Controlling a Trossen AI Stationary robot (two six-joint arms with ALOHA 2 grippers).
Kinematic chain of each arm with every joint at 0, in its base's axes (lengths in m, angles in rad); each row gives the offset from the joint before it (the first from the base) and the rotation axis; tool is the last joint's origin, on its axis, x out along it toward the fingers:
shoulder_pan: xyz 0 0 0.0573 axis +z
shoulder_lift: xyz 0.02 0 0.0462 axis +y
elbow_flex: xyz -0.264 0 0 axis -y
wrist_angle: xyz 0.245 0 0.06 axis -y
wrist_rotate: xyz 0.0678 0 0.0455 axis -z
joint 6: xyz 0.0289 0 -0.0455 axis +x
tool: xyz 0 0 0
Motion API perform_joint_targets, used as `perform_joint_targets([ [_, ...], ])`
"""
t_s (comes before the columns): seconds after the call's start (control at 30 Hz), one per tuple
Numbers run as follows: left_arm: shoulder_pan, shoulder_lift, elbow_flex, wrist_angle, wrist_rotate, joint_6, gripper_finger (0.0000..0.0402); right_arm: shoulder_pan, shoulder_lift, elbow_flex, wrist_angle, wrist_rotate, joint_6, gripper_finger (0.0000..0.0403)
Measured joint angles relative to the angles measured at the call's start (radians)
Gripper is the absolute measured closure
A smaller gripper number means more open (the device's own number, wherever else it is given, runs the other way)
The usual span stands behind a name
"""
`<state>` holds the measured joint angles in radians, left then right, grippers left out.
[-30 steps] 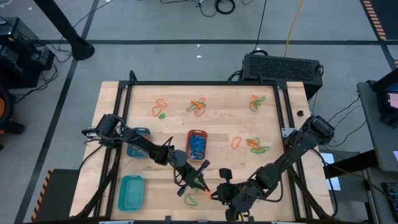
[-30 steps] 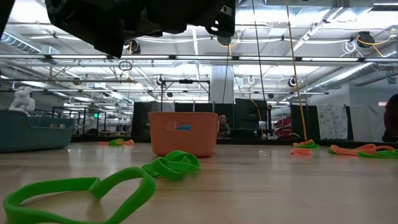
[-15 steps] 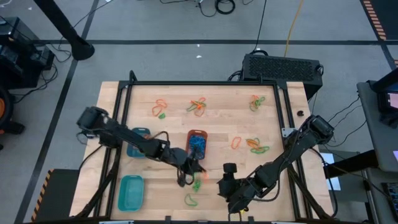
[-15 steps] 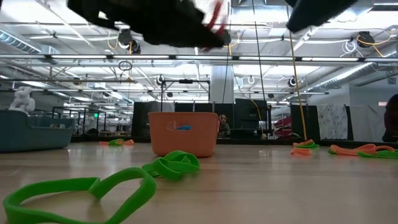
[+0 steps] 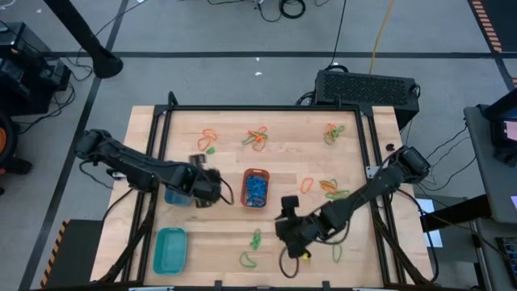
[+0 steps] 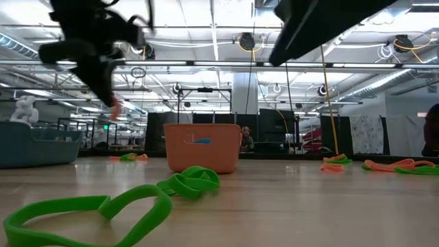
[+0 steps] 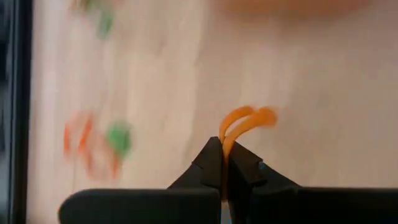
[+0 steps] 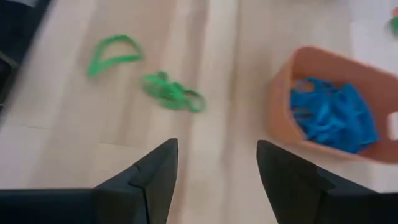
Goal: Sort rubber bands into baskets
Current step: Put the orange rubber band into the blue bin
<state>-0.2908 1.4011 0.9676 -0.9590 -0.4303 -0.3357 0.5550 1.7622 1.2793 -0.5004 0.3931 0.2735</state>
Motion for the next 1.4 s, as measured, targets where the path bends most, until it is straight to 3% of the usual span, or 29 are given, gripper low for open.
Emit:
perform_joint_targets([
  [0.2,0.003,-0.035,-0.007,-0.353,0.037,-0.314,0.0397,-0.106,-0.006,0.000,-0.045,-0.008,-0.221,0.0193],
  [0.4,0.002,-0.057,-0.034,-0.446,0.228,-0.416,0.0398,-0.242,-0.018,-0.013,-0.071,-0.033,-0.407,0.0193],
  [0.5,0.003,-0.055,-0.042,-0.445,0.304,-0.420,0.0398,-0.330,-0.027,-0.034,-0.073,-0.160,-0.503,0.0193],
  [0.7,0.024,-0.049,-0.043,-0.443,0.301,-0.441,0.0398,-0.522,-0.074,-0.062,-0.077,-0.382,-0.599,0.0193],
  [1.0,0.129,-0.049,-0.094,-0.423,0.293,-0.336,0.0398,-0.740,-0.122,-0.062,-0.065,-0.413,-0.663,0.0193],
  [1.17,0.161,-0.050,-0.200,-0.385,0.377,-0.277,0.0398,-0.830,-0.110,-0.063,-0.058,-0.542,-0.709,0.0193],
  [1.33,0.171,-0.059,-0.208,-0.303,0.366,-0.248,0.0398,-0.884,-0.116,-0.063,-0.026,-0.575,-0.730,0.0193],
  [1.4,0.179,-0.061,-0.208,-0.275,0.373,-0.231,0.0398,-0.902,-0.115,-0.063,0.012,-0.634,-0.717,0.0193],
])
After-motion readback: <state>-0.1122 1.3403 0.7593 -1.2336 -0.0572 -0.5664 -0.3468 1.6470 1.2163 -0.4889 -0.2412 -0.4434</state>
